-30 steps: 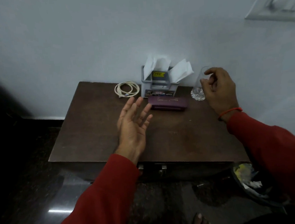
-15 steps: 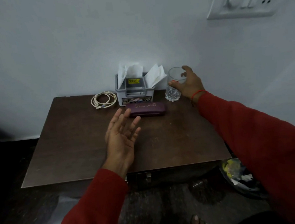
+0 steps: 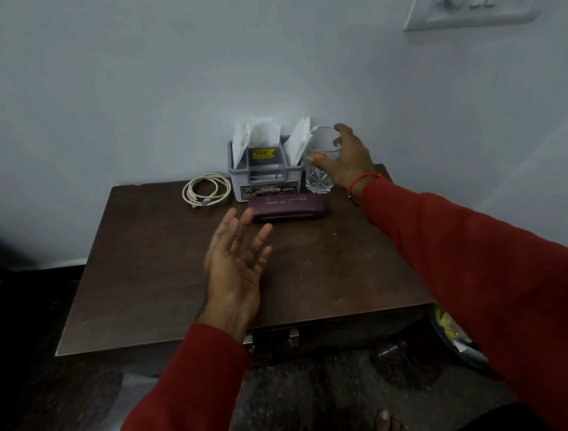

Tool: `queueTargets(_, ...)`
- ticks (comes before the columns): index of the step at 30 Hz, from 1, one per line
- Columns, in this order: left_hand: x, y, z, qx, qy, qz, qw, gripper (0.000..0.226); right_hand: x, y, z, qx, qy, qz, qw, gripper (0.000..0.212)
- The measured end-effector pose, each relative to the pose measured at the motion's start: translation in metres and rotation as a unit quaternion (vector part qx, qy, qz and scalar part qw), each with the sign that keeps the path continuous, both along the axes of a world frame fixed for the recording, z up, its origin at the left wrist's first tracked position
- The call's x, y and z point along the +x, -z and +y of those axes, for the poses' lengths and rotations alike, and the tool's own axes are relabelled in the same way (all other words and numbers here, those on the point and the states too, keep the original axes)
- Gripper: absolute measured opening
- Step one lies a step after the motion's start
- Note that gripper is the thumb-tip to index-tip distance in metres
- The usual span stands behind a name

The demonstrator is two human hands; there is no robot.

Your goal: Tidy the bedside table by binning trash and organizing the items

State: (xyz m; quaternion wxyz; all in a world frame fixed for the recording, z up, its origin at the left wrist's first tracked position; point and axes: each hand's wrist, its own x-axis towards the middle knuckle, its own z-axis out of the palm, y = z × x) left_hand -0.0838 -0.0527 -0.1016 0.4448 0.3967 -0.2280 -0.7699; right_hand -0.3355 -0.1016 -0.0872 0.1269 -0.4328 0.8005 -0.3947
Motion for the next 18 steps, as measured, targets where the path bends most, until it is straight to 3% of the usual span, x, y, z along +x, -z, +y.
queueTargets(5,0.002,0.001,-0.001,-0.002,0.001,0.008,1.0,0.032,-0.002,-0.001,0.0,0.016,-0.006,0.002,1.0,0.088)
queueTargets(9,0.003,0.009,-0.002,-0.021,-0.017,-0.002,1.0,0.033,-0.004,-0.005,0.008,0.035,-0.015,-0.011,0.999,0.107)
queueTargets(11,0.0,0.014,-0.001,-0.052,-0.036,-0.029,0.998,0.028,-0.003,-0.004,0.018,0.032,-0.009,0.029,0.999,0.109)
queueTargets(14,-0.006,0.028,0.001,-0.188,-0.051,-0.131,0.972,0.023,-0.002,0.003,0.037,-0.054,0.008,0.189,0.98,0.074)
queueTargets(18,-0.015,0.035,-0.001,-0.328,-0.051,-0.239,0.913,0.027,0.014,0.011,0.059,-0.174,-0.047,0.268,0.946,0.022)
